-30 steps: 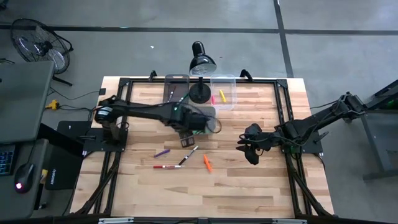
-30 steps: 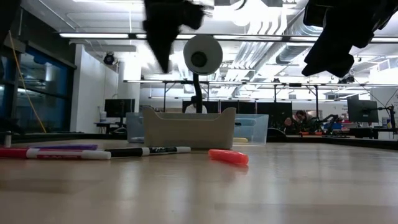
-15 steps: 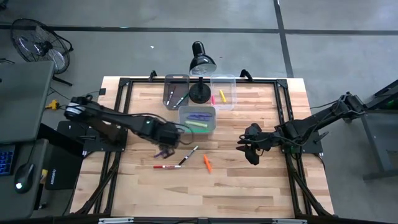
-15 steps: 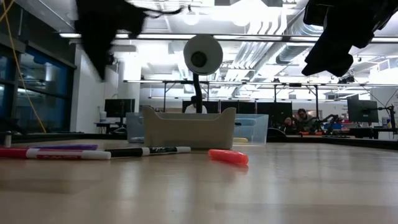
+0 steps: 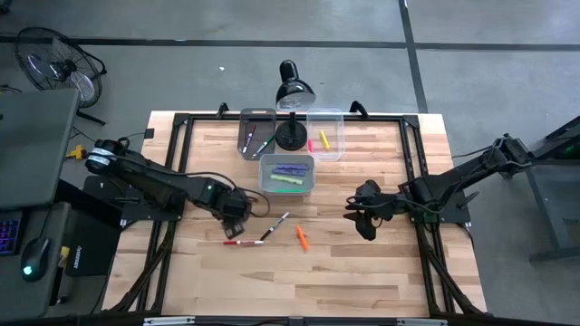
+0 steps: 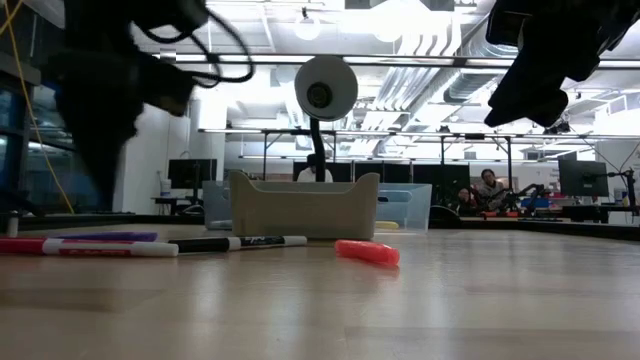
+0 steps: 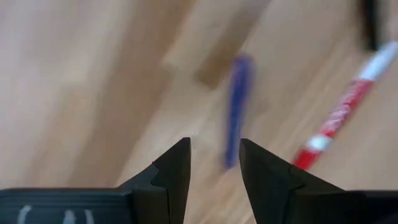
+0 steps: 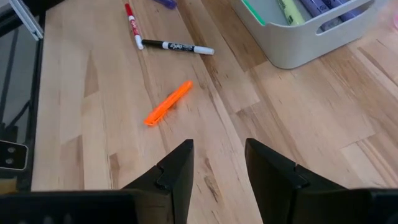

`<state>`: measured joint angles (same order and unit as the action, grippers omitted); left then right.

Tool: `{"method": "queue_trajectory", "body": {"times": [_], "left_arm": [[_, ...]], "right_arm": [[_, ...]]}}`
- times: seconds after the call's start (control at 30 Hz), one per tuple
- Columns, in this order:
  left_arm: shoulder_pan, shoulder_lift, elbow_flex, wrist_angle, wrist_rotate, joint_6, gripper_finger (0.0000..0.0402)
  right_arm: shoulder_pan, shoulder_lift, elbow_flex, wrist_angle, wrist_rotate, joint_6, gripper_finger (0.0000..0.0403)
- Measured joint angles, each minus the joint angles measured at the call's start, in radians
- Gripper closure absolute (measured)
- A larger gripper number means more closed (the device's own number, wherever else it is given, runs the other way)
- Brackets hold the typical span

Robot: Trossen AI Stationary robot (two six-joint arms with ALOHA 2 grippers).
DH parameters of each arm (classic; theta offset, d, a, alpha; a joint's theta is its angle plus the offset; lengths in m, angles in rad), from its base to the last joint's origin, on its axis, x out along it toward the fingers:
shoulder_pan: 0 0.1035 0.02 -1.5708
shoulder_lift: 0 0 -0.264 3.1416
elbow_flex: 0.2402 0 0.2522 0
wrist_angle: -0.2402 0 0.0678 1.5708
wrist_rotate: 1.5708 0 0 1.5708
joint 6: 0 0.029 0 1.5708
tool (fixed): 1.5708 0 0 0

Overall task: Pick & Place Markers
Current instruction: Put the small purple marker into the transparent bin

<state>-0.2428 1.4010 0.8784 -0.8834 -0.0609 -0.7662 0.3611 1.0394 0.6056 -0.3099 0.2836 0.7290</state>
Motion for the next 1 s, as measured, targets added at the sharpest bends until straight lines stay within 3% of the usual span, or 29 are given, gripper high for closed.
{"method": "queue_trajectory", "body": {"times": [0.07,0.47,0.77,1.0], "left_arm": [[0.0,0.002,-0.033,0.092,0.04,-0.001,0.0266],[-0.027,0.002,-0.139,0.152,0.106,0.0,0.0266],[-0.081,0.03,-0.155,0.211,0.029,-0.017,0.0266],[-0.079,0.082,-0.153,0.216,0.025,0.001,0.0266]], "right_arm": [[0.0,0.003,0.0,0.003,-0.001,0.001,0.0269],[0.0,0.004,0.0,0.007,0.004,0.007,0.0269],[0.0,0.004,0.0,0.004,0.006,0.007,0.0269],[0.0,0.004,0.0,0.004,0.006,0.007,0.0269]]}}
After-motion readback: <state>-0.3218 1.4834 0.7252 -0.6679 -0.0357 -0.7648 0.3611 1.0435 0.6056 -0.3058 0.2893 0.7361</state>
